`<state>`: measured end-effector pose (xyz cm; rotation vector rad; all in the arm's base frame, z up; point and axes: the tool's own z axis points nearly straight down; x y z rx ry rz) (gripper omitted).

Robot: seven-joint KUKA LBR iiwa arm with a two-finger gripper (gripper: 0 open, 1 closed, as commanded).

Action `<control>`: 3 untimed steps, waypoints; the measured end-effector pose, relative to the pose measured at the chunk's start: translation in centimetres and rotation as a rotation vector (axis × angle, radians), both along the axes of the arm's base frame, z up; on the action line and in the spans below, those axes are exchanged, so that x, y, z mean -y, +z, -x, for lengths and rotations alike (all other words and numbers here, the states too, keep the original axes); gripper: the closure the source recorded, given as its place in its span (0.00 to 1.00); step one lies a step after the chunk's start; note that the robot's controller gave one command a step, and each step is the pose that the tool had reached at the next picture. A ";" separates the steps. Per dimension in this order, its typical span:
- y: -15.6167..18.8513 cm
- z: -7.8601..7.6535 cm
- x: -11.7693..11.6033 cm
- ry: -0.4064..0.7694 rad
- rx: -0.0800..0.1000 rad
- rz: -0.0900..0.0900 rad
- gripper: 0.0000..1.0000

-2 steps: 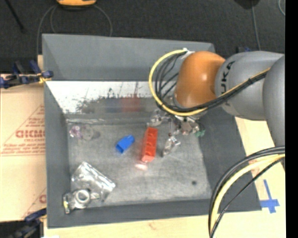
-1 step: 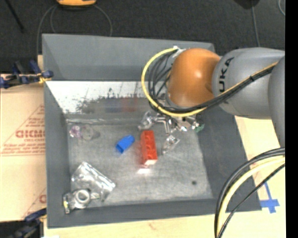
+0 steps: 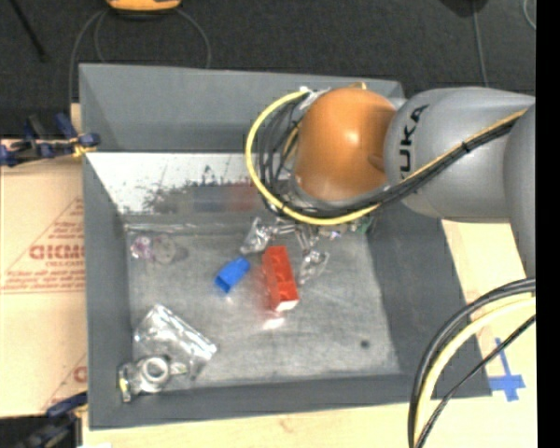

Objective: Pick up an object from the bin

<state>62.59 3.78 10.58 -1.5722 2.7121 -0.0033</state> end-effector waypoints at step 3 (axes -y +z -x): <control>-2.5 -0.4 -1.9 0.578 0.013 0.011 1.00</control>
Offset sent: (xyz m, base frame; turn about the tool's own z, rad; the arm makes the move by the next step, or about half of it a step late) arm -0.0001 0.0033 -0.0358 -0.3631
